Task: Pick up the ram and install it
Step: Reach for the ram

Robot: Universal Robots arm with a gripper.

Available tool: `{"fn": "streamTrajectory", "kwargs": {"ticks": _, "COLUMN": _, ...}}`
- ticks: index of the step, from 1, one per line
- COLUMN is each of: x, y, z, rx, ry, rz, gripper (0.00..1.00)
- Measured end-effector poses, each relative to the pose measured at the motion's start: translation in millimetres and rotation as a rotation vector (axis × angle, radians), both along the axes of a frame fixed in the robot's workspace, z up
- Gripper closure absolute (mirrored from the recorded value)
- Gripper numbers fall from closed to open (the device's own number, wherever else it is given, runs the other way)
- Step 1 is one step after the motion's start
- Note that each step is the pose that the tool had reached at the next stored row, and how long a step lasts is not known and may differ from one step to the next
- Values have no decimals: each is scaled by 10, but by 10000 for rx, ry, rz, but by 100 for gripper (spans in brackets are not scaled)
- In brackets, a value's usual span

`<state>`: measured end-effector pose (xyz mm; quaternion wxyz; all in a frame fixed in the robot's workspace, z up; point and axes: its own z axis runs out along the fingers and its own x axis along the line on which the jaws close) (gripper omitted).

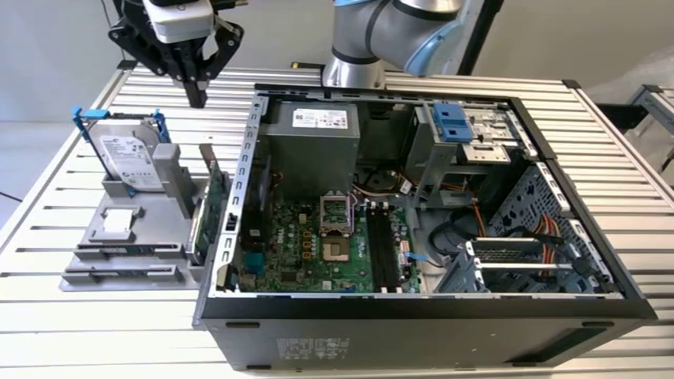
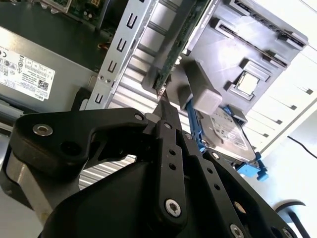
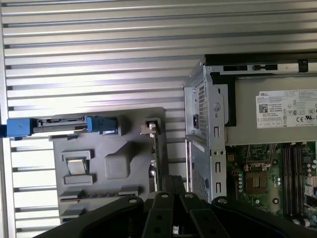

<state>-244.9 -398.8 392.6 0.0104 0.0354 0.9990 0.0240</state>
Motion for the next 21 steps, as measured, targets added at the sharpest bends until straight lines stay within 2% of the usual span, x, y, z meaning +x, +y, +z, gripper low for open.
{"fn": "streamTrajectory", "kwargs": {"ticks": 21, "x": -175, "y": 0, "z": 0, "rx": 0, "ry": 0, "rz": 0, "gripper": 100}}
